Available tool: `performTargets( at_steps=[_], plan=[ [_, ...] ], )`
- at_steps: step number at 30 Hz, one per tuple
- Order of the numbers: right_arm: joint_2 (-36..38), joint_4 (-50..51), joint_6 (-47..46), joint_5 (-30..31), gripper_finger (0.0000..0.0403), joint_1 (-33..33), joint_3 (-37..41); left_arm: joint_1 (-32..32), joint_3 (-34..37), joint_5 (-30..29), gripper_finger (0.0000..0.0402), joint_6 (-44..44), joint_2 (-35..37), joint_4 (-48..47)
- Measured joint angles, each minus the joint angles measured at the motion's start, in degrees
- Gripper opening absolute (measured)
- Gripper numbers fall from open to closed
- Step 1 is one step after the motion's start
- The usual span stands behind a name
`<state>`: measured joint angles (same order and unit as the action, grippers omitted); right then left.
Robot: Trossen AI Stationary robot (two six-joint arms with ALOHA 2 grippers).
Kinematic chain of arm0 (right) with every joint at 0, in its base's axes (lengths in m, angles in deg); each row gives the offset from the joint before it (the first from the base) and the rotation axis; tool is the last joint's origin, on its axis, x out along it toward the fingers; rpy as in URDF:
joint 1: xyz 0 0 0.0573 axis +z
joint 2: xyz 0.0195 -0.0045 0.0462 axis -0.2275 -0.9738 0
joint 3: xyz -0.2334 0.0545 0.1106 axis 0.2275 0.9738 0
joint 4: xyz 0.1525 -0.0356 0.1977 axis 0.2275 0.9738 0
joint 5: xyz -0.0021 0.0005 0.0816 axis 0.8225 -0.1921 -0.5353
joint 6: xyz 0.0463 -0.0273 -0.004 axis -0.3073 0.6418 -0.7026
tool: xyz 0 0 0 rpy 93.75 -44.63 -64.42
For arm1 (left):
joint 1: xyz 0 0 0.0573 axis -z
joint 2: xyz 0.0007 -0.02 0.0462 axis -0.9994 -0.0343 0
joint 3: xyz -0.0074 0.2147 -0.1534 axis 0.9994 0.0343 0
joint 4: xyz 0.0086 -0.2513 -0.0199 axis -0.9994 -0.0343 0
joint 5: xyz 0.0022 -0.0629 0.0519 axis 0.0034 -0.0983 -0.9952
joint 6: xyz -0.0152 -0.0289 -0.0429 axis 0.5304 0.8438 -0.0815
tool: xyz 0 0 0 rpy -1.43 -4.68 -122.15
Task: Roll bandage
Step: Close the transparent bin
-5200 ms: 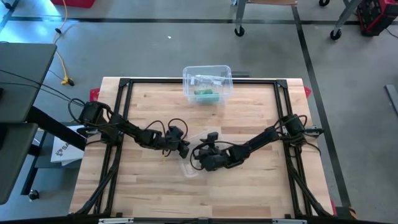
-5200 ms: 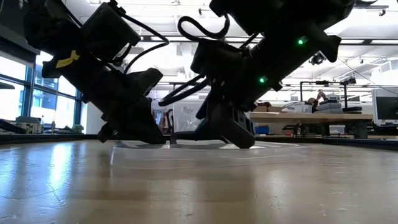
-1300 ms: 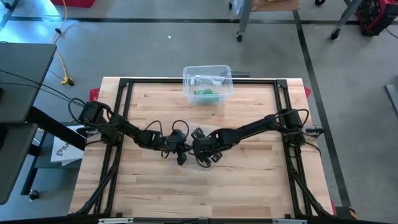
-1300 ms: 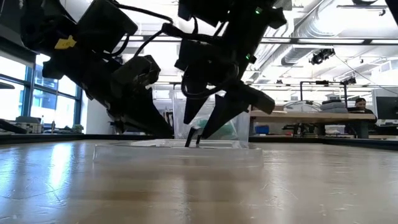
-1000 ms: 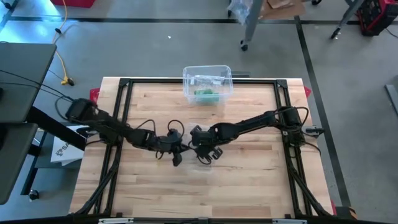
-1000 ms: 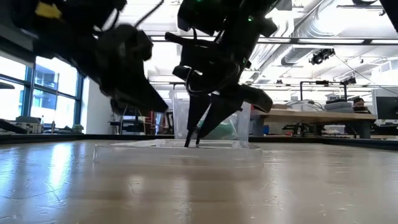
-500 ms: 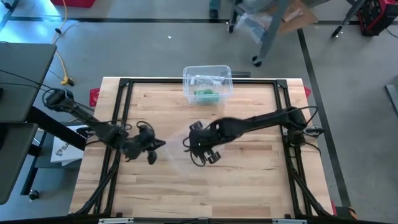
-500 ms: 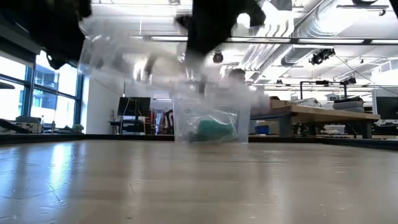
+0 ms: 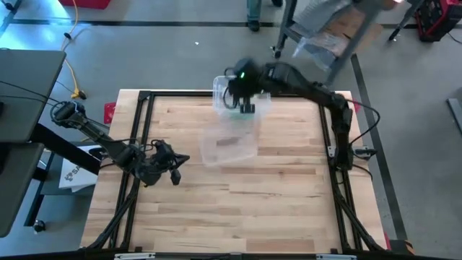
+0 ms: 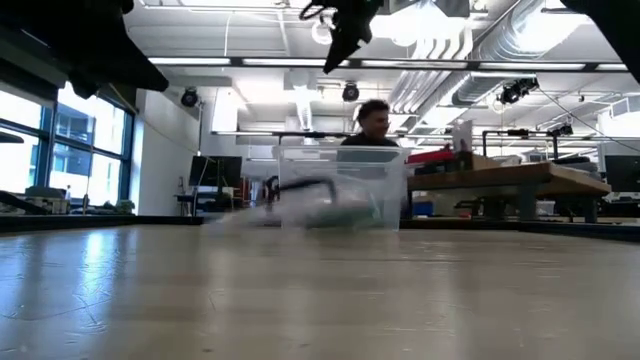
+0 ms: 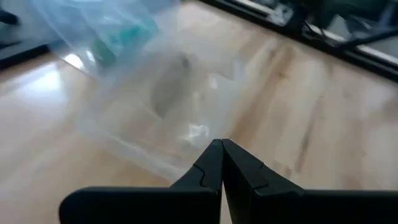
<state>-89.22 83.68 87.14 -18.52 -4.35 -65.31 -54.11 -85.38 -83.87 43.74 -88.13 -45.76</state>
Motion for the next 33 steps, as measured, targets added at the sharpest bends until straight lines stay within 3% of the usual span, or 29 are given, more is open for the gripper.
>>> performTargets(
  at_steps=[6, 12, 17, 21, 27, 33],
  plan=[
    [0.0, 0.6, -0.8, -22.5, 0.0002, -4.8, 4.4, -2.1, 0.0, -0.7, 0.0000, 0.9, -0.1, -0.3],
    [0.0, -6.5, -2.8, -32.9, 0.0001, 1.2, 18.7, -5.4, 0.0, 1.7, 0.0000, -1.8, -0.1, -1.1],
    [-0.1, -25.2, -5.1, -32.1, 0.0011, 7.0, 33.0, -8.5, 0.0, 4.5, 0.0000, -4.5, -0.1, -1.1],
    [-2.0, -37.5, -6.1, -31.8, 0.0053, 9.0, 38.4, -11.7, 0.0, 8.2, 0.0000, -2.1, -0.6, -2.5],
    [-5.6, -39.2, 1.3, -25.0, 0.0154, 12.2, 38.9, -18.8, 5.4, 14.5, 0.0000, -0.9, -4.9, 3.6],
    [-7.0, -41.6, 6.0, -11.4, 0.0226, 15.0, 38.9, -25.1, 9.0, 16.7, 0.0000, -1.7, -11.7, 15.9]
  ],
)
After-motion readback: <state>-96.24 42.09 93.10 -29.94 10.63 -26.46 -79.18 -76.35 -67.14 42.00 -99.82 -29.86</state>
